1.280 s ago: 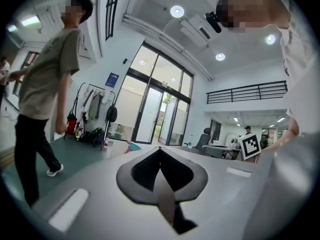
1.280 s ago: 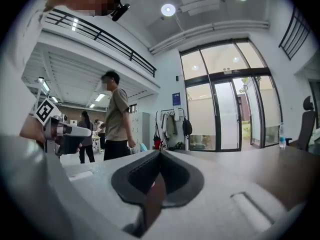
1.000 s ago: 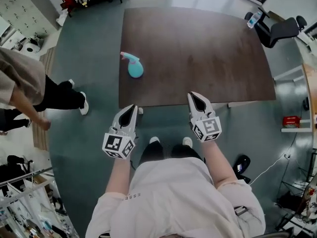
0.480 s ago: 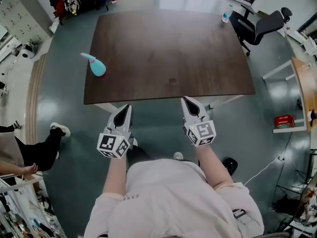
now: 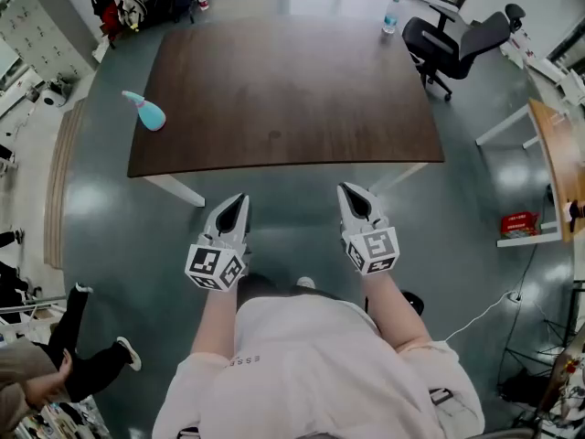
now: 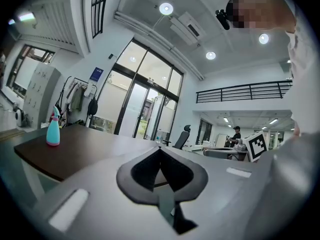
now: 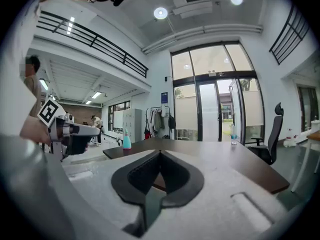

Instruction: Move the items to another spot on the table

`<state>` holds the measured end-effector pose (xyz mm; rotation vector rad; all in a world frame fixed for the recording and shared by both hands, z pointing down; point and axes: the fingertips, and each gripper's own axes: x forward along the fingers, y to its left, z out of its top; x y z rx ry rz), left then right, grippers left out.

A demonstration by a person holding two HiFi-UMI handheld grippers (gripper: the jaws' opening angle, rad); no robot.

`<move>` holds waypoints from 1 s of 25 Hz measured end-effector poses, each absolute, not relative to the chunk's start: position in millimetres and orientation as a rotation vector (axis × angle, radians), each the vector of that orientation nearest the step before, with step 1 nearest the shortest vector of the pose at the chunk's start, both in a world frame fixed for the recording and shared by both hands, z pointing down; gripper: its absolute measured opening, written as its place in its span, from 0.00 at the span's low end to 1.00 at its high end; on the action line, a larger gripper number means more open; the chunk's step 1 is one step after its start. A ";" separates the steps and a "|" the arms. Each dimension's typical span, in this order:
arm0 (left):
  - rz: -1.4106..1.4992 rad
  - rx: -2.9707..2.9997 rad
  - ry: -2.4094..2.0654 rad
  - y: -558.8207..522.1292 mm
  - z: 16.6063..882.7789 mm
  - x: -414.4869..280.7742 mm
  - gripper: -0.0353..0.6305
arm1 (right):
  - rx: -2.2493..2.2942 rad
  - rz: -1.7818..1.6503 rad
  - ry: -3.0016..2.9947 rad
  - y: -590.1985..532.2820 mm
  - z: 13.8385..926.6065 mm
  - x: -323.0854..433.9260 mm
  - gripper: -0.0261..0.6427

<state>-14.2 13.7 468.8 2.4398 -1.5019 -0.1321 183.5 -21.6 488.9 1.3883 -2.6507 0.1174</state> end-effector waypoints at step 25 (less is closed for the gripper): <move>-0.107 2.485 -1.491 42.7 458.8 26.3 0.08 | 1.254 0.142 -2.710 24.8 492.4 187.0 0.03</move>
